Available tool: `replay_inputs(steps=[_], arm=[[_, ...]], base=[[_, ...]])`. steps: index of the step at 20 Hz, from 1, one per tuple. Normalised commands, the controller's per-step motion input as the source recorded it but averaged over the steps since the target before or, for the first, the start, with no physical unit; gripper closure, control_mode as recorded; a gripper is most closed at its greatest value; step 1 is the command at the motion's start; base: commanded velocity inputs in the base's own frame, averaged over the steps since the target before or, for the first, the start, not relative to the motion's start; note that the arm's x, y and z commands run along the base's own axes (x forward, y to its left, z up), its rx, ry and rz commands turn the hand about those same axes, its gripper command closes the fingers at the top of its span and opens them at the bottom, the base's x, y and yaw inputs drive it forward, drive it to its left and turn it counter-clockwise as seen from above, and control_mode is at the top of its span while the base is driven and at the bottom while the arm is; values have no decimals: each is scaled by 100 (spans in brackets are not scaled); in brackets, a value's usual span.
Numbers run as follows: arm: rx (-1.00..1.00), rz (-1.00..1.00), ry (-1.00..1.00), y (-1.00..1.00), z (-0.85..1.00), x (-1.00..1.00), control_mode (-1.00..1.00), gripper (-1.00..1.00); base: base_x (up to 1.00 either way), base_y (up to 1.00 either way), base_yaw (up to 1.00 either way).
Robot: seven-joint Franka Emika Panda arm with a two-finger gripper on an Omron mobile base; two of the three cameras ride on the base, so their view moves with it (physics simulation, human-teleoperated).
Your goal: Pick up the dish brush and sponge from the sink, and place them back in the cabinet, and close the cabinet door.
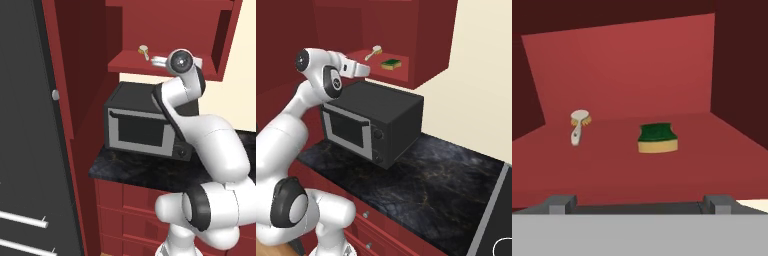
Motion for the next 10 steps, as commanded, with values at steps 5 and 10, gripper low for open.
replay_inputs(steps=[5,10], arm=[[-1,0,-7,11,3,-20,-100,-100],[0,0,-5,10,7,-28,-100,-100]], base=[[0,0,0],[0,0,0]])
